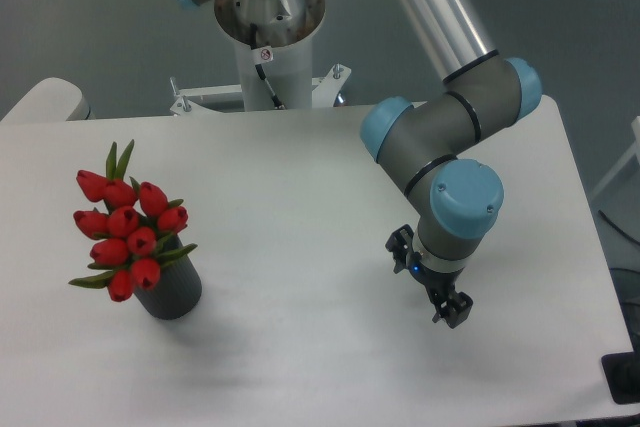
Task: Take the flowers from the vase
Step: 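Raise the gripper and begin turning it toward the tulips, then move the open gripper toward the red tulips in the grey vase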
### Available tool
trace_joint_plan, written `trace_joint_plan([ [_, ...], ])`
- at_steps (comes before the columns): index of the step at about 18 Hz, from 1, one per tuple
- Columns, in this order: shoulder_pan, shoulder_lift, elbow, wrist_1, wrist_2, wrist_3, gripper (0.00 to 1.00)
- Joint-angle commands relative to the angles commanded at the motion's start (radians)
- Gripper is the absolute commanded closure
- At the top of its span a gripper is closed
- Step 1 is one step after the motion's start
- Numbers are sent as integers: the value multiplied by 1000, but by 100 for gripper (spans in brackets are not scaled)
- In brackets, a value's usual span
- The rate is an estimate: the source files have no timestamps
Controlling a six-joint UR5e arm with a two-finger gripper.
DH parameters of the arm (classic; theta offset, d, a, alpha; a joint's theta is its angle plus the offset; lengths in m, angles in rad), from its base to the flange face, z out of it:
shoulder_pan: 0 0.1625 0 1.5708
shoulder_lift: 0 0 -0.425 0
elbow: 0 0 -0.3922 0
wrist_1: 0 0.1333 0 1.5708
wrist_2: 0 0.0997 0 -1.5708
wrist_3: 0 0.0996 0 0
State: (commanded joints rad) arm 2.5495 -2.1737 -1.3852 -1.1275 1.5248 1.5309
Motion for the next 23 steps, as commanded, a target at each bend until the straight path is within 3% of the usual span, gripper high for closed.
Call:
trace_joint_plan([
  [11,6,12,-14,-3,-52,-11,0],
  [18,58,145,-147,6,-337,5,0],
  [23,61,230,-251,15,-462,5,0],
])
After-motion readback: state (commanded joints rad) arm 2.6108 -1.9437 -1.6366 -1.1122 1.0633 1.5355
